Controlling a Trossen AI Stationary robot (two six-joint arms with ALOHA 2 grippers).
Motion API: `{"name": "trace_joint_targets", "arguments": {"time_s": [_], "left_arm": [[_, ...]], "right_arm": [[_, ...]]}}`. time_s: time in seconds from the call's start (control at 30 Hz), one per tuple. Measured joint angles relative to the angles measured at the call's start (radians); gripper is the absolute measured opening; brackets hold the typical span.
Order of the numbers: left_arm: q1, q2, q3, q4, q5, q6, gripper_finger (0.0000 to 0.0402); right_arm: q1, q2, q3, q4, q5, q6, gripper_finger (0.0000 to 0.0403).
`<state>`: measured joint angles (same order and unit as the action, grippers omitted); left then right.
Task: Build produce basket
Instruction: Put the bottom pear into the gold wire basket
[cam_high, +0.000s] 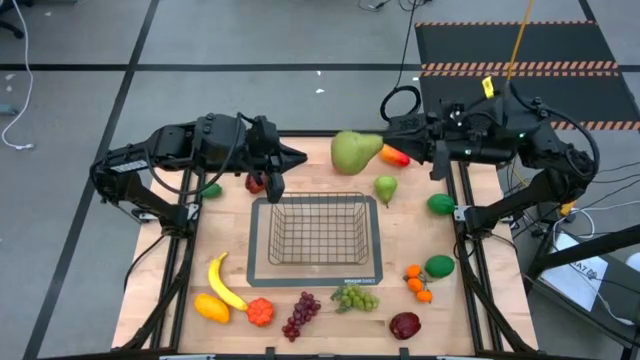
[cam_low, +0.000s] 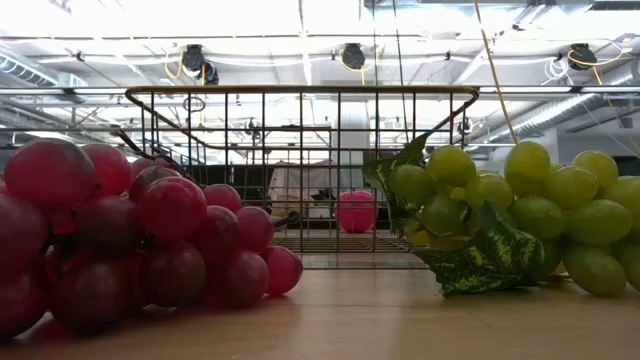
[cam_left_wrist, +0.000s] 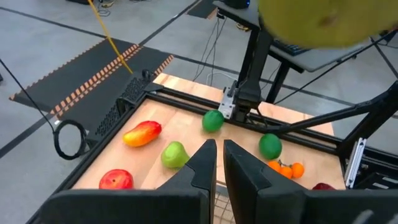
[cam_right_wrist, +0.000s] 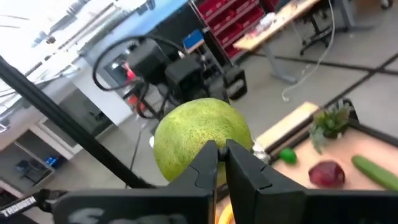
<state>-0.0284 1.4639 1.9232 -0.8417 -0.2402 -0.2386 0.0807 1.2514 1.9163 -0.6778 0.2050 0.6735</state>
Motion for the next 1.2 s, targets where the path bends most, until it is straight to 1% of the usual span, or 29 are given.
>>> {"name": "trace_joint_targets", "arguments": {"time_s": [0.27,0.4,0.5,0.7,0.9,1.0,1.2], "left_arm": [[0.000,0.000,0.000,-0.003,0.062,0.049,0.0031],[0.000,0.000,0.000,-0.045,0.090,0.051,0.0031],[-0.001,-0.004,0.000,-0.091,0.108,0.023,0.0031],[-0.010,-0.028,0.000,-0.168,0.109,-0.030,0.0031],[-0.013,-0.058,0.000,-0.163,0.102,-0.052,0.0031],[-0.012,-0.074,0.000,-0.191,0.100,-0.052,0.0031],[-0.011,-0.090,0.000,-0.237,0.099,-0.098,0.0031]], "right_arm": [[0.000,0.000,0.000,-0.060,0.002,0.113,0.0011],[0.000,0.005,0.001,-0.059,0.002,0.160,0.0011],[0.000,0.010,0.001,-0.054,0.002,0.161,0.0011],[0.000,0.027,0.001,-0.053,0.006,0.149,0.0011],[0.000,0.065,0.001,-0.060,0.008,0.144,0.0011],[-0.001,0.092,0.001,-0.105,0.008,0.115,0.0011],[-0.031,0.140,0.001,-0.286,0.004,0.081,0.0011]]}}
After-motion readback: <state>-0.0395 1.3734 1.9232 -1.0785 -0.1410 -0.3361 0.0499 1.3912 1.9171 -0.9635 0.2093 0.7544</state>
